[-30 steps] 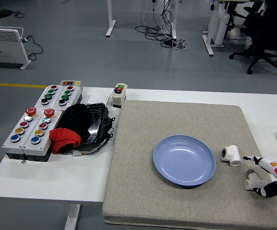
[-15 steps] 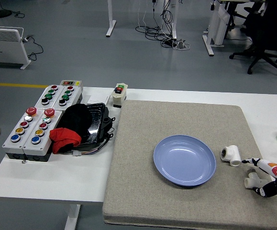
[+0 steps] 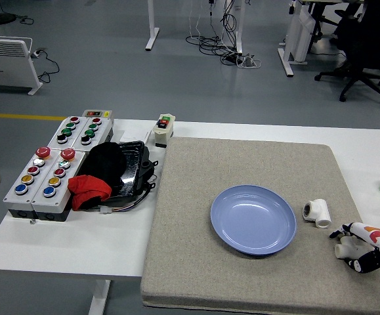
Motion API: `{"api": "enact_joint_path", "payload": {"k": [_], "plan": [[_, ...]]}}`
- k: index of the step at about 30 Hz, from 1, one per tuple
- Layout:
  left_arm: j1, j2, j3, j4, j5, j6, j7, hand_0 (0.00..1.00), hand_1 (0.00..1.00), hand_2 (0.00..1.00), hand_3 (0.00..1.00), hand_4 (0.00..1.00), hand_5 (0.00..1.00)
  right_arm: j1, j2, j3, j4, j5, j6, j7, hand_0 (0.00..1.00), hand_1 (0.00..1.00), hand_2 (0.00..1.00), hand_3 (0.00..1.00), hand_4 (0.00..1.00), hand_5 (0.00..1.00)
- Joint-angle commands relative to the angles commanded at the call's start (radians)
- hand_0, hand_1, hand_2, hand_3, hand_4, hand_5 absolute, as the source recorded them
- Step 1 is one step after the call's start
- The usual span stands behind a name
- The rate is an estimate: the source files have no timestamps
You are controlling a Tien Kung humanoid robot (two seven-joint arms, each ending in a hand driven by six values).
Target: Pick pipe place plate twice
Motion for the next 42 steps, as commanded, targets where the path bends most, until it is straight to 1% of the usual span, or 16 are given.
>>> {"api": "enact_joint_path", "payload": {"k": [4,5,10,11,16,17,21,24,27,31,34,35,36,40,41,42], "plan": [[0.003,-0.001,-0.003,0.0,0.005,0.0,0.002,0.621,0.579,0.51,0.585,0.267,0.998,-0.003,-0.001,-0.001,0.0,0.0,-0.016,0.009,0.8,0.779,0.796,0.772,0.637,0.002],[0.003,-0.001,-0.004,0.0,0.007,0.0,0.003,0.621,0.58,0.511,0.585,0.266,0.998,-0.004,0.0,-0.001,0.0,0.0,-0.021,0.011,0.635,0.675,0.695,0.736,0.594,0.002],[0.006,-0.001,-0.007,0.0,0.013,0.0,0.004,0.621,0.58,0.511,0.585,0.266,0.998,-0.007,0.0,-0.001,0.008,0.0,-0.047,0.019,0.635,0.675,0.695,0.736,0.594,0.002],[0.006,-0.001,-0.008,0.0,0.013,0.0,0.004,0.62,0.58,0.512,0.585,0.266,0.998,-0.008,0.0,-0.001,0.01,0.0,-0.05,0.021,0.494,0.599,0.658,0.716,0.56,0.002],[0.007,0.0,-0.008,0.0,0.014,0.0,0.004,0.62,0.58,0.512,0.585,0.266,0.998,-0.01,0.0,0.002,0.023,0.0,-0.06,0.026,0.494,0.599,0.658,0.716,0.56,0.002],[0.007,0.0,-0.007,0.0,0.014,0.0,0.003,0.619,0.583,0.514,0.585,0.266,0.998,-0.011,0.0,0.003,0.027,0.0,-0.062,0.026,0.458,0.573,0.649,0.708,0.543,0.002],[0.006,0.0,-0.004,-0.001,0.008,-0.001,0.001,0.619,0.583,0.514,0.585,0.266,0.998,-0.011,0.004,0.009,0.053,0.0,-0.07,0.028,0.458,0.573,0.649,0.708,0.543,0.002],[0.004,0.0,0.0,0.0,0.002,-0.001,0.0,0.62,0.583,0.514,0.587,0.266,0.998,-0.006,0.005,0.002,0.103,0.003,-0.074,0.023,0.455,0.57,0.646,0.707,0.542,0.002],[0.002,0.001,0.002,-0.001,-0.001,-0.002,-0.001,0.62,0.583,0.514,0.587,0.266,0.998,0.019,0.002,-0.041,0.168,0.035,-0.085,0.027,0.455,0.57,0.646,0.707,0.542,0.002],[0.002,0.001,0.004,-0.001,-0.006,-0.002,-0.002,0.619,0.583,0.515,0.585,0.266,0.998,0.068,0.009,-0.108,0.199,0.057,-0.1,0.031,0.461,0.572,0.645,0.707,0.536,0.002],[0.001,0.002,0.006,-0.001,-0.009,-0.002,-0.003,0.619,0.583,0.515,0.585,0.266,0.998,0.106,0.022,-0.168,0.19,0.065,-0.107,0.036,0.461,0.572,0.645,0.707,0.536,0.002],[0.002,0.001,0.007,-0.001,-0.011,-0.002,-0.004,0.619,0.583,0.514,0.586,0.266,0.998,0.124,0.03,-0.193,0.176,0.062,-0.112,0.038,0.495,0.596,0.655,0.711,0.51,0.002],[0.002,0.001,0.007,-0.001,-0.011,-0.002,-0.004,0.619,0.583,0.514,0.586,0.266,0.998,0.129,0.032,-0.201,0.172,0.061,-0.113,0.039,0.495,0.596,0.655,0.711,0.51,0.002],[0.002,0.001,0.02,-0.001,-0.032,0.002,-0.01,0.619,0.583,0.514,0.586,0.266,0.998,0.195,0.059,-0.289,0.095,0.031,-0.131,0.047,0.495,0.596,0.655,0.711,0.51,0.002],[0.001,0.001,0.021,-0.001,-0.03,0.002,-0.01,0.62,0.583,0.514,0.586,0.266,0.998,0.211,0.066,-0.311,0.071,0.038,-0.134,0.047,0.548,0.638,0.686,0.719,0.509,0.002],[0.0,0.001,0.021,-0.001,-0.031,0.002,-0.01,0.62,0.583,0.514,0.586,0.266,0.998,0.22,0.073,-0.322,0.055,0.033,-0.136,0.047,0.548,0.638,0.686,0.719,0.509,0.002]]}}
